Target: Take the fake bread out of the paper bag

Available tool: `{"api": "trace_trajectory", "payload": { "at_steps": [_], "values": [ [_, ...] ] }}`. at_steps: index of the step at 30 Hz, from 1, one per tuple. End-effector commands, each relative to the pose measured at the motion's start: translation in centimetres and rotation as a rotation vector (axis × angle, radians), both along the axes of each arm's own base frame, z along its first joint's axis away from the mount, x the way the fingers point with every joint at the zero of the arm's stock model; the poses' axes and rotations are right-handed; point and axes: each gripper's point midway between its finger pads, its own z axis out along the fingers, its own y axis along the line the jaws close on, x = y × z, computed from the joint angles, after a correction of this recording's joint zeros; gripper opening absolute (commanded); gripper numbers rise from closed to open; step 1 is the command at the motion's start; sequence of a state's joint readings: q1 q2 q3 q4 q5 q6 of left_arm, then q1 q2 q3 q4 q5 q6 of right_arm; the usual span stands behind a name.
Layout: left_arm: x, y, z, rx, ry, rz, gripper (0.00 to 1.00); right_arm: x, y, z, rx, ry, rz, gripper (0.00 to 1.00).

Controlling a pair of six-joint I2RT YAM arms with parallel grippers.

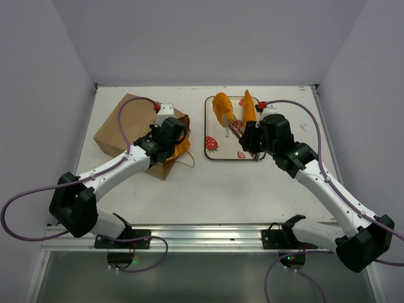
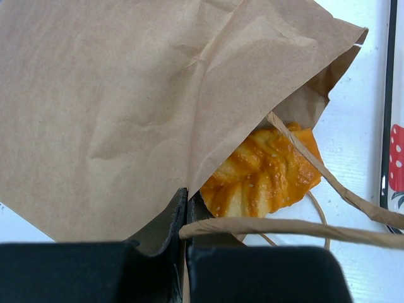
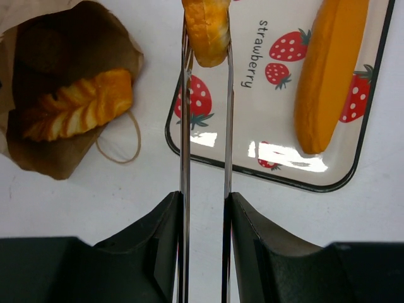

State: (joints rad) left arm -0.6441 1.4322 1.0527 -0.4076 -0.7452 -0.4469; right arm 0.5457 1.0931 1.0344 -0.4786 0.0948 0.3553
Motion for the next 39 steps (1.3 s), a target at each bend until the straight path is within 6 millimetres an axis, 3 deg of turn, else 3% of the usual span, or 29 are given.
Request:
{"api": "trace_trajectory", "payload": {
  "at_steps": [1,15,23,29,39],
  "values": [
    [0.3,-0.2,1.8,-0.08,-0.084,0.031,0.0,2.0,0.8,3.9,0.098,-0.093,0.01,0.3],
    [0.5,-0.5,2.2,-0.094,-0.096,0.007,0.0,9.6,-1.9,2.4,0.268,-0.066,-0.171,0.29],
    [0.5,-0.4,2.2,-0.087,-0.1,0.011,0.0,13.4,-2.6,-0.8,0.275,-0.017,-0.232,0.28],
    [0.4,-0.3,2.2,-0.08,-0.098,0.009,0.0,14.8,-2.9,-2.0,0.264,-0.004,-0.258,0.29],
    [0.3,-0.3,2.0,-0.079,-0.097,0.007,0.0,15.7,-4.4,-2.1,0.243,-0.021,-0.315,0.32]
  ]
}}
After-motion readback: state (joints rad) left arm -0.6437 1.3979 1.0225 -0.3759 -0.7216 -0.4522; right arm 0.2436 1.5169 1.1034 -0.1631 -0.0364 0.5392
